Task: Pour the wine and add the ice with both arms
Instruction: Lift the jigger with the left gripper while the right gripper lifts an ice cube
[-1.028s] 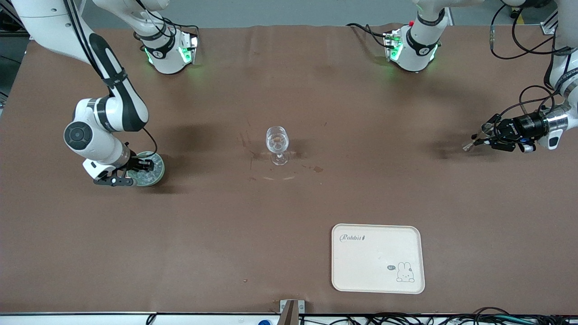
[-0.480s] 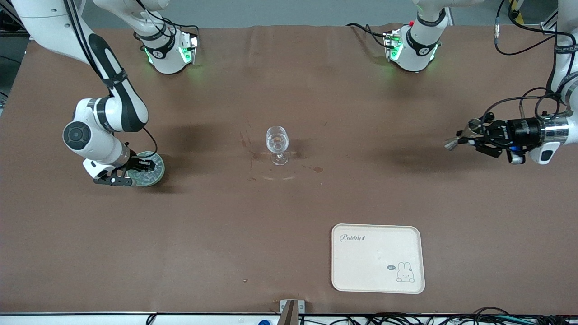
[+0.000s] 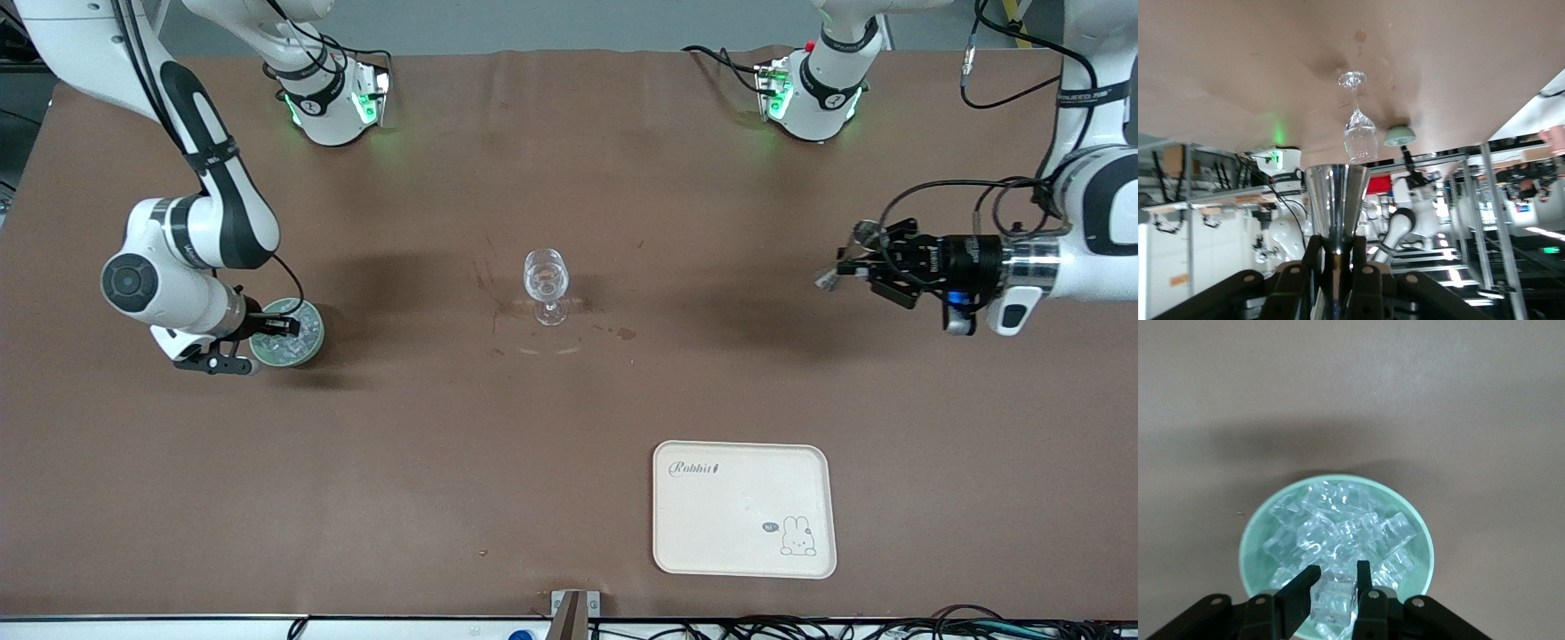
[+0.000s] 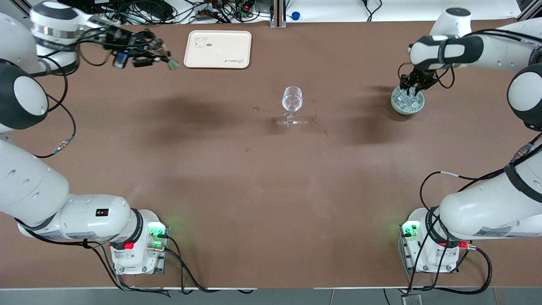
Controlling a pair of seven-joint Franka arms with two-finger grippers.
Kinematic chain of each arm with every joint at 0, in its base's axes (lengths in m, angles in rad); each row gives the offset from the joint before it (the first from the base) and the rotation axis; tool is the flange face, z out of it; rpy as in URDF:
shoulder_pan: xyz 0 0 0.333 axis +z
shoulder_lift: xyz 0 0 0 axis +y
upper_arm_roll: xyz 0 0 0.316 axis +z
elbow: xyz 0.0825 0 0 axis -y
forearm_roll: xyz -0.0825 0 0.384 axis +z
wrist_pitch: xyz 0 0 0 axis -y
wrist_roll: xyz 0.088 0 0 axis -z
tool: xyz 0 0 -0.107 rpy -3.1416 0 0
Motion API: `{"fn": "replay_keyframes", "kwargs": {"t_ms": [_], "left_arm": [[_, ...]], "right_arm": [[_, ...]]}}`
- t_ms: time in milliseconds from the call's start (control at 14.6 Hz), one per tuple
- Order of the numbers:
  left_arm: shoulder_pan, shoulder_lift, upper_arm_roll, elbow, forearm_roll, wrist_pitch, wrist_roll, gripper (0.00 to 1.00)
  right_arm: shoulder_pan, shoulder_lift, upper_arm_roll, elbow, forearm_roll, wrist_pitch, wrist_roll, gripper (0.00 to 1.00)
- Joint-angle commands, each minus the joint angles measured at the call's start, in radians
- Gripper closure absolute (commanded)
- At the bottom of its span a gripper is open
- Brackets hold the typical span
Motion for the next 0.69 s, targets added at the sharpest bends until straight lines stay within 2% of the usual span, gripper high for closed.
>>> {"fn": "replay_keyframes", "kwargs": {"t_ms": [0,343,617], "left_arm": [[0.008,-0.045,-0.130,-0.023,0.018,0.115,-0.051,0.99],[0.006,-0.038,-0.370,-0.049,0.018,0.375,-0.208,1.00],[0.002,0.011,-0.517,-0.052,0.013,0.573,-0.341,0.99]], "right_arm": [[-0.003,-0.040,0.007,0.071,0.040,-0.108,0.002,0.95],[-0.009,-0.127,0.002,0.194,0.051,-0.228,-0.004,0.95],[-0.025,-0.190,-0.009,0.329,0.048,-0.368,-0.009,0.96]]}}
